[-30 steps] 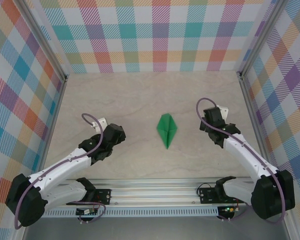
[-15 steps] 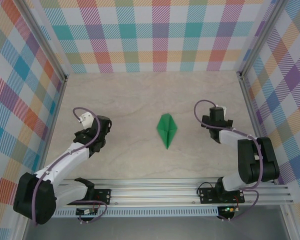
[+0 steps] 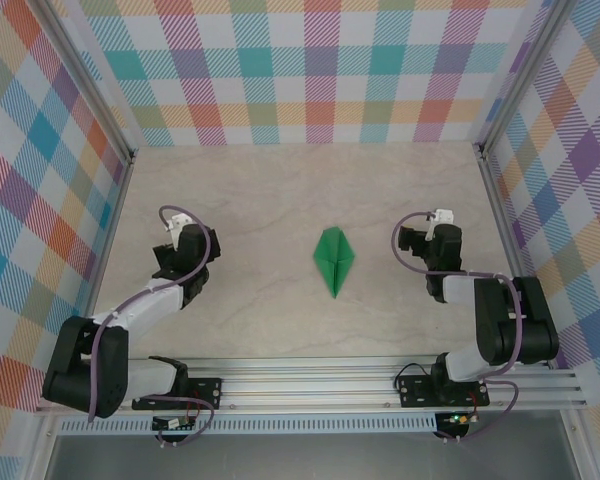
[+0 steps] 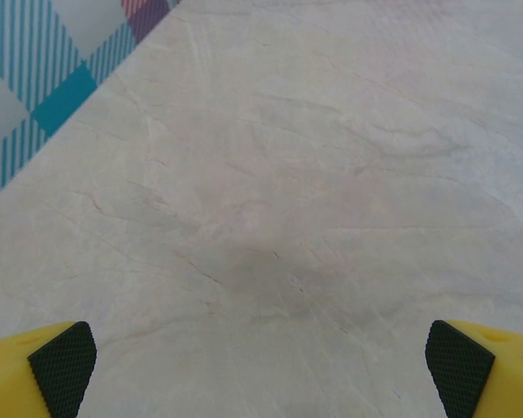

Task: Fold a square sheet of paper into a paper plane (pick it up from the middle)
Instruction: Reset both arms

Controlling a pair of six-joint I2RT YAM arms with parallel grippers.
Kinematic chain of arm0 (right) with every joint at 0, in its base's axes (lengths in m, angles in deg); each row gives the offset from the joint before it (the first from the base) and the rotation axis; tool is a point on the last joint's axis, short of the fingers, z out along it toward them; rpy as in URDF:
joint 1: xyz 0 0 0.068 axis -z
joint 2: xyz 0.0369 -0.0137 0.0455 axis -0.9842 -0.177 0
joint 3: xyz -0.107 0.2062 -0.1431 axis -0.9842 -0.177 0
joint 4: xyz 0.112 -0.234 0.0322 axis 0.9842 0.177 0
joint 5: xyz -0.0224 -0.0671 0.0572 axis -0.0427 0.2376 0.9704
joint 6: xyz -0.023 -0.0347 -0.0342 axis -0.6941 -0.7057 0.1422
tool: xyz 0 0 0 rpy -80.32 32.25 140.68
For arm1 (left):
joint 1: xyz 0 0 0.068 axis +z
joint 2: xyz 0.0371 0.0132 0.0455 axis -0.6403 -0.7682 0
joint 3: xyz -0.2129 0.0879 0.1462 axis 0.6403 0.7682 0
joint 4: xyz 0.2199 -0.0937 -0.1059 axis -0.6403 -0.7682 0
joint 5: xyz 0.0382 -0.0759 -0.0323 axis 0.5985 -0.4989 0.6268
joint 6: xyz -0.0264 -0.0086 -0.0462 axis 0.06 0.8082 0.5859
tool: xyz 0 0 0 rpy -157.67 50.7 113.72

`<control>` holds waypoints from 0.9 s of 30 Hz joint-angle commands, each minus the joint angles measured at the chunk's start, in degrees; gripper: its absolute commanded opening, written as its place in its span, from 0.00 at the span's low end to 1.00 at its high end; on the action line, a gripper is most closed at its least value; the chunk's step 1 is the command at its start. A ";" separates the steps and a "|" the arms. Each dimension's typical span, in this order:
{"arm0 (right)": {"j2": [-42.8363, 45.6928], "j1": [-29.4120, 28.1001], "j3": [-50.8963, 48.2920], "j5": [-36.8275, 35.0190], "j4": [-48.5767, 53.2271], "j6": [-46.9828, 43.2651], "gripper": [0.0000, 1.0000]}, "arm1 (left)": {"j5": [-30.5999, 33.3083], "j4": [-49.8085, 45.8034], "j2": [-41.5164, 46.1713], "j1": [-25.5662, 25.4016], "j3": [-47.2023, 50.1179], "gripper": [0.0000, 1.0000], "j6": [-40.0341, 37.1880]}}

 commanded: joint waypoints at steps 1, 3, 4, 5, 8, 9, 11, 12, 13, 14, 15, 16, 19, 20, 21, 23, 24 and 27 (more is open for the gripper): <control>-1.27 0.00 -1.22 3.67 -4.66 -1.40 1.00 | -3.14 12.88 -1.76 1.03 4.70 1.00 -5.15; -1.38 0.11 -1.23 3.76 -5.48 -1.39 1.00 | -4.97 18.85 -3.41 1.73 6.42 1.00 -5.65; -1.86 0.10 -1.60 3.71 -7.29 -1.54 1.00 | -5.95 18.36 -3.99 2.06 5.70 1.00 -5.85; -1.42 0.10 -1.33 3.80 -5.81 -1.45 1.00 | -6.94 19.16 -4.81 2.09 5.29 1.00 -7.31; -1.64 0.15 -1.57 3.71 -6.81 -1.47 1.00 | -10.01 21.64 -7.15 3.19 4.47 1.00 -8.69; -1.58 0.11 -1.38 3.78 -6.28 -1.38 1.00 | -11.24 21.66 -8.28 3.65 3.57 1.00 -9.59; -1.59 0.13 -1.38 3.93 -6.37 -1.41 1.00 | -12.58 23.23 -9.87 3.92 3.05 1.00 -12.26; -1.57 0.17 -1.38 3.97 -6.29 -1.38 1.00 | -13.48 25.49 -10.40 4.11 3.53 1.00 -13.35; -1.56 0.18 -1.38 4.06 -6.35 -1.38 1.00 | -14.67 28.13 -11.30 4.65 4.23 1.00 -13.95; -1.60 0.20 -1.38 4.06 -6.23 -1.42 1.00 | -15.89 29.93 -12.56 5.21 4.81 1.00 -13.84; -1.61 0.24 -1.38 4.13 -6.30 -1.40 1.00 | -16.67 33.88 -14.30 5.55 5.85 1.00 -14.04; -1.61 0.24 -1.36 4.17 -6.26 -1.38 1.00 | -17.80 34.28 -14.63 6.23 5.79 1.00 -13.76; -1.61 0.26 -1.29 4.33 -6.19 -1.42 1.00 | -23.70 40.00 -17.83 9.37 7.58 1.00 -12.05; -1.59 0.32 -1.29 4.32 -6.19 -1.45 1.00 | -24.12 40.12 -18.00 9.83 7.70 1.00 -11.59; -1.61 0.39 -1.30 4.32 -6.14 -1.42 1.00 | -25.11 36.24 -16.56 10.32 6.90 1.00 -11.22; -1.61 0.34 -1.29 4.38 -6.18 -1.31 1.00 | -24.80 37.13 -16.93 10.31 7.10 1.00 -11.15; -1.60 0.33 -1.29 4.42 -6.19 -1.38 1.00 | -24.66 38.36 -17.07 10.38 7.30 1.00 -11.23; -1.61 0.35 -1.29 4.37 -6.19 -1.32 1.00 | -23.47 38.30 -16.88 10.28 7.62 1.00 -10.84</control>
